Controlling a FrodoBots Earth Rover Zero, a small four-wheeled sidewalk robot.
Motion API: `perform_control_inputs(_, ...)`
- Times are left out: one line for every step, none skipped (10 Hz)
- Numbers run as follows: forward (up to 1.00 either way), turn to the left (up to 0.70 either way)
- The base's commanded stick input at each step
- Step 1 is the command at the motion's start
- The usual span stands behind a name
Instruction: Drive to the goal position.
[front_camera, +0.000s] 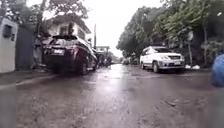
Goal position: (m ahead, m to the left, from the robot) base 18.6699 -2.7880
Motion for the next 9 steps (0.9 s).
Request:
perform_control_inputs(1.00, 0.00)
perform_control_inputs(1.00, 0.00)
perform_control_inputs(1.00, 0.00)
perform_control_inputs(1.00, 0.00)
perform_control_inputs(1.00, 0.00)
perform_control_inputs(1.00, 0.00)
perform_control_inputs(1.00, 0.00)
perform_control_inputs(1.00, 0.00)
perform_control_inputs(1.00, 0.00)
